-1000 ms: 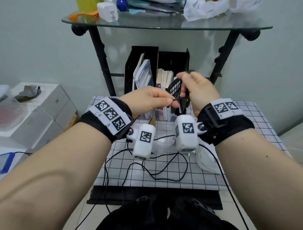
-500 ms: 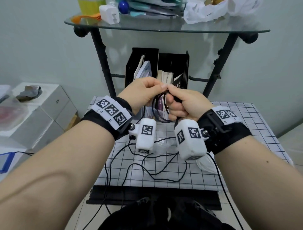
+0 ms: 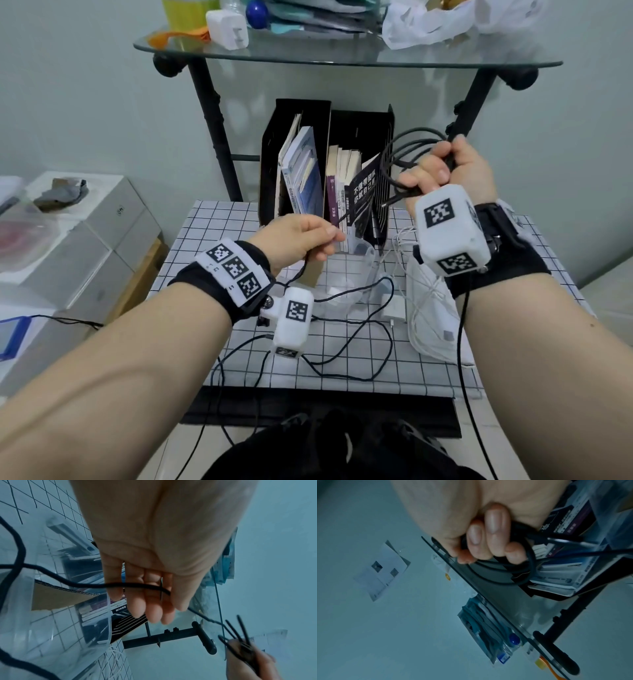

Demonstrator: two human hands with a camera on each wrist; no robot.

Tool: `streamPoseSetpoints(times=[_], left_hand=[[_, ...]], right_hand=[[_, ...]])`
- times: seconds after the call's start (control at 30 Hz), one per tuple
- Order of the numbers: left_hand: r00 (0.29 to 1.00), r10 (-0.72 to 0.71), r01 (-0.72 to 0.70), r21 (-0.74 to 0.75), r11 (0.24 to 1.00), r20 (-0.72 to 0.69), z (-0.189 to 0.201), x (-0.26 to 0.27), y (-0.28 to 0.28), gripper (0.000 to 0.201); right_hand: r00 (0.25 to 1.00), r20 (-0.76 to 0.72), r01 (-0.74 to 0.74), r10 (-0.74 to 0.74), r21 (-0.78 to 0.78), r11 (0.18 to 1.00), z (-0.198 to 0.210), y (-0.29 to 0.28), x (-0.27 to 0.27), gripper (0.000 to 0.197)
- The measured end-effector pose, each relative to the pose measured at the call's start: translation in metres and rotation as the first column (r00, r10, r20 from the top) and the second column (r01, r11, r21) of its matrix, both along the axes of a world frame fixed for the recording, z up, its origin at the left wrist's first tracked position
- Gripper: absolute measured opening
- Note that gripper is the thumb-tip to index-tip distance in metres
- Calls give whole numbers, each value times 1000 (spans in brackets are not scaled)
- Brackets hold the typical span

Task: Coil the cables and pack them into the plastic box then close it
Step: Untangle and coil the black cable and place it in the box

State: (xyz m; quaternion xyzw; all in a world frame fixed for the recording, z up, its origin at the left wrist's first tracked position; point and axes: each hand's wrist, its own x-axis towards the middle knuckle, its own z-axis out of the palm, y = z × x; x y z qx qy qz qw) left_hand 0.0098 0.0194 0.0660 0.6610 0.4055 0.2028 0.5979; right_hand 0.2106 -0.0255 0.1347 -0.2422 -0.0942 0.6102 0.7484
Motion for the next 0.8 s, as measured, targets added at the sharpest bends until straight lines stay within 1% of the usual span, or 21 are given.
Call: streamPoseSetpoints(times=[0.07, 0.13, 0.2, 0.27, 0.3, 0.33, 0.37, 0.43, 0.47, 0.53, 0.6, 0.63, 0.67, 0.7, 0.77, 0.8], left_hand=[[999, -31, 30, -32, 999, -18, 1, 0, -3, 18], [997, -74, 72, -63, 995, -35, 1, 1, -5, 18], [993, -110, 105, -84, 991, -54, 1, 2, -8, 22], [994, -99, 95, -107, 990, -36, 3, 3, -10, 24], [996, -83, 80, -115, 990, -18, 5, 4, -11, 22], [997, -74, 73, -118, 990, -2, 8, 4, -11, 18], [997, -76, 76, -113, 991, 8, 11, 5, -11, 15], [995, -95, 95, -73, 993, 8, 17, 6, -12, 10], [995, -98, 98, -42, 994, 3, 20, 7, -12, 10], [995, -99, 99, 25, 995, -9, 26, 7, -11, 12], [993, -119, 120, 75, 990, -21, 32, 7, -9, 13], [991, -131, 133, 93, 987, -19, 35, 7, -9, 13], [991, -135, 136, 109, 985, -12, 39, 7, -8, 13], [992, -128, 127, 129, 984, -1, 43, 8, -8, 13], [995, -93, 85, 191, 978, 30, 50, 10, -8, 13], [996, -71, 59, 223, 973, 48, 53, 11, -7, 13]], right_hand=[[995, -17, 102, -102, -25, 995, -1, 2, 4, 45], [987, 5, 158, -158, -46, 986, -2, 3, 6, 41], [977, 20, 214, -213, -59, 975, -2, 4, 5, 34], [958, 16, 286, -286, -75, 955, -2, 7, 5, 23], [947, 22, 321, -320, -86, 943, -4, 10, 6, 19], [936, 55, 353, -349, -93, 931, -8, 13, 8, 17], [919, 121, 387, -375, -97, 917, -11, 16, 10, 14], [846, 340, 462, -411, -81, 883, -19, 20, 11, 8], [787, 460, 489, -410, -62, 870, -23, 21, 10, 9], [650, 675, 491, -350, -21, 871, -28, 19, 5, 13], [488, 844, 418, -223, -2, 908, -31, 15, 3, 14], [422, 895, 362, -145, -20, 932, -33, 13, 2, 14], [380, 923, 299, -61, -60, 952, -35, 12, 2, 13], [369, 929, 229, 22, -113, 967, -37, 11, 0, 13], [370, 913, 80, 173, -217, 973, -39, 10, -5, 12], [370, 900, 11, 231, -253, 967, -39, 9, -9, 15]])
